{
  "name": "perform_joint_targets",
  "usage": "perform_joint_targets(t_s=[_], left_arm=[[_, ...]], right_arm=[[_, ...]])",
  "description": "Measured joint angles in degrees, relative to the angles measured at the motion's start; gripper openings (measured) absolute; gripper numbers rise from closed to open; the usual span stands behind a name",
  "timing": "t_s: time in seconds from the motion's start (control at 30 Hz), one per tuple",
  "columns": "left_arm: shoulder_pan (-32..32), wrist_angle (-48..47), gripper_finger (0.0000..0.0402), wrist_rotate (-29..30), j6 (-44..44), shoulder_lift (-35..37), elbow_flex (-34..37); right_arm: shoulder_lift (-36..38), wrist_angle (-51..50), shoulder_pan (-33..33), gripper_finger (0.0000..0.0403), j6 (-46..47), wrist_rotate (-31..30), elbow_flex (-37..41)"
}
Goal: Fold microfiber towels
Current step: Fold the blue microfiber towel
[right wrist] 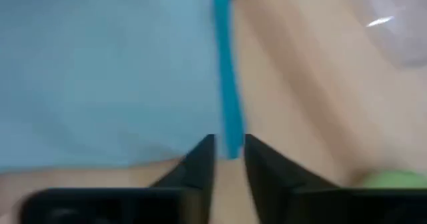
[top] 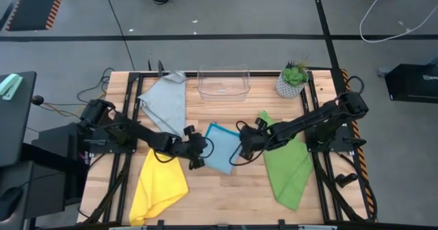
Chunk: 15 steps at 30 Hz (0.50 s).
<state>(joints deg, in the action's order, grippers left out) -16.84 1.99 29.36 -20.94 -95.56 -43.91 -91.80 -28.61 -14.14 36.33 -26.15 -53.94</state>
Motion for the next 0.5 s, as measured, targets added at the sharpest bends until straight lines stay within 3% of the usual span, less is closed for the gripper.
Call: perform_joint_targets(t_s=[0.07, 0.2, 0.5], left_arm=[[0.9, 3.1, 0.0008, -1.4, -0.9, 0.0, 1.9], [1.7, 4.9, 0.0008, -1.6, -1.0, 0.0, 3.8], [0.8, 2.3, 0.0008, -2.2, -4.0, 0.0, 5.1]], right_arm=[[1.3, 8.3, 0.6, 0.0018, 0.5, 2.2, 5.5], [1.8, 20.2, 3.1, 0.0022, 3.9, 6.7, 12.9], [-0.9, 22.6, 7.5, 0.001, 2.5, 7.5, 14.1]])
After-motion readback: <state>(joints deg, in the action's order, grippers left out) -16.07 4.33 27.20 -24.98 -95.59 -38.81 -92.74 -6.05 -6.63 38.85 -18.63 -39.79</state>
